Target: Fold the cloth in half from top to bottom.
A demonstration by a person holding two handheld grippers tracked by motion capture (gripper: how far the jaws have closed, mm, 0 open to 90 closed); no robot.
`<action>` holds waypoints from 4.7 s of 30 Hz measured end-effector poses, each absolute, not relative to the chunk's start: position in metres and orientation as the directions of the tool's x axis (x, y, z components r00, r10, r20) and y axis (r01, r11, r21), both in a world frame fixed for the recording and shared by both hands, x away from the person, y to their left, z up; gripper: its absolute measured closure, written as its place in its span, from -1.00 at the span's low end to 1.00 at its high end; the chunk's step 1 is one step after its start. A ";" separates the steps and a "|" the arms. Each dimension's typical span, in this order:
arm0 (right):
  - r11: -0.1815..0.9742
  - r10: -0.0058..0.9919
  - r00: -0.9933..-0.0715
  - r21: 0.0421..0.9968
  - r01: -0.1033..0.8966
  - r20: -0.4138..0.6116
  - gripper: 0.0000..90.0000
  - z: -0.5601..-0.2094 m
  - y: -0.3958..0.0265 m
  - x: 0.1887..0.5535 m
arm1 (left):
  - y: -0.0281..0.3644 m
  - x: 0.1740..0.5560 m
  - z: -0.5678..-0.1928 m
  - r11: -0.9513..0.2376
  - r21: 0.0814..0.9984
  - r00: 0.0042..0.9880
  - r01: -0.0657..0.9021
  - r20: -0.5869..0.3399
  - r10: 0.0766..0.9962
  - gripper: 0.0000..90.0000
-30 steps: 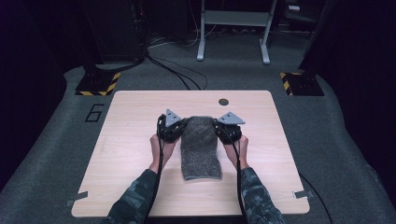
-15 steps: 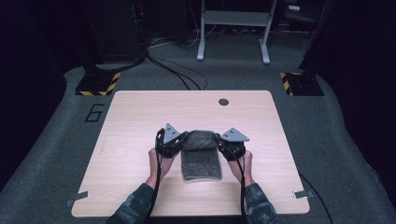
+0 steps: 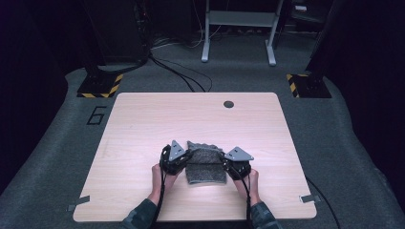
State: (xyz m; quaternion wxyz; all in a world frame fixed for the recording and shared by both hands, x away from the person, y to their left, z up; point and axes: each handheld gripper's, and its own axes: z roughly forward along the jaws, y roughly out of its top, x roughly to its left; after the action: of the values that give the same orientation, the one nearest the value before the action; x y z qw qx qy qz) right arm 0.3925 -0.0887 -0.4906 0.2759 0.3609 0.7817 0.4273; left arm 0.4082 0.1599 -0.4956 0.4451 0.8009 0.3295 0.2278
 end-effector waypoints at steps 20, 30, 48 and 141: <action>0.399 0.785 -0.610 0.842 0.363 -0.109 0.84 -0.510 -0.095 0.366 | 0.163 0.387 -0.513 -0.401 0.837 0.721 0.371 0.012 0.692 0.65; 0.419 0.752 -0.655 0.815 0.400 -0.064 0.36 -0.518 -0.109 0.351 | 0.175 0.371 -0.509 -0.415 0.805 0.767 0.424 -0.075 0.637 -0.13; 0.317 0.818 -0.575 0.845 0.431 -0.013 -0.19 -0.501 -0.117 0.368 | 0.167 0.454 -0.475 -0.321 0.786 0.636 0.529 -0.117 0.763 -0.32; 0.419 0.804 -0.594 0.726 0.546 -0.018 -0.35 -0.513 -0.109 0.381 | 0.177 0.385 -0.516 -0.423 0.740 0.686 0.523 -0.070 0.725 -0.38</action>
State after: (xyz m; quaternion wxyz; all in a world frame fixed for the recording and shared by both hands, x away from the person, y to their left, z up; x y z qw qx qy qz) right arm 0.3812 -0.1087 -0.5135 0.1853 0.4108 0.8216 0.3491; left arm 0.3853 0.1766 -0.5161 0.3852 0.8333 0.3743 0.1308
